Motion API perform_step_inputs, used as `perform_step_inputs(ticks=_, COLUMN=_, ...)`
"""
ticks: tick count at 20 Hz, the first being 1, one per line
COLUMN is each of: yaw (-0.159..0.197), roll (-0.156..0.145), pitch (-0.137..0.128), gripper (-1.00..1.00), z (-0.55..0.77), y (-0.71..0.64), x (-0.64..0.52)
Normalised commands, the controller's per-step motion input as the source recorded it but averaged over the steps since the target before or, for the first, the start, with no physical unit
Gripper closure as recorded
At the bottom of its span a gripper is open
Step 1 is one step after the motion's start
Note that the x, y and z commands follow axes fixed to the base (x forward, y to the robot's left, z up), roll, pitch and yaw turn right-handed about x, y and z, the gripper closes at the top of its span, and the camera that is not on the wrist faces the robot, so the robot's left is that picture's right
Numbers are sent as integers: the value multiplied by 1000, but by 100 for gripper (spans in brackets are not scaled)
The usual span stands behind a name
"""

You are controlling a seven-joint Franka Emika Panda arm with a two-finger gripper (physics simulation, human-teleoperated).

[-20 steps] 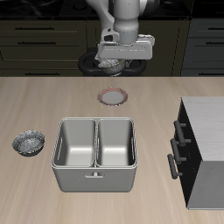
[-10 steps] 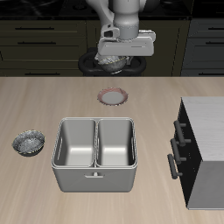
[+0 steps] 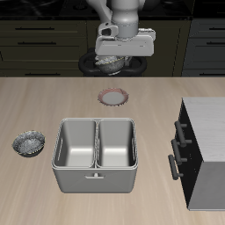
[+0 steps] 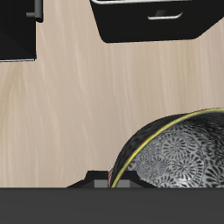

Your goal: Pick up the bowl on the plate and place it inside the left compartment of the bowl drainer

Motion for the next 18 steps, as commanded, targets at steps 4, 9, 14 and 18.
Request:
perform_step_inputs(ticks=4, yaw=12, roll=-3, pitch=12, gripper=100, z=100, y=-179, x=508)
perform_step_inputs(ticks=9, yaw=42, roll=-42, pitch=-1, gripper=100, z=53, y=-265, x=348)
perform_step_inputs(ticks=14, yaw=-5, roll=2, pitch=-5, gripper=100, z=129, y=-132, x=257)
perform_step_inputs(ticks=18, yaw=-2, roll=-7, pitch=-10, gripper=100, z=98, y=-166, x=254)
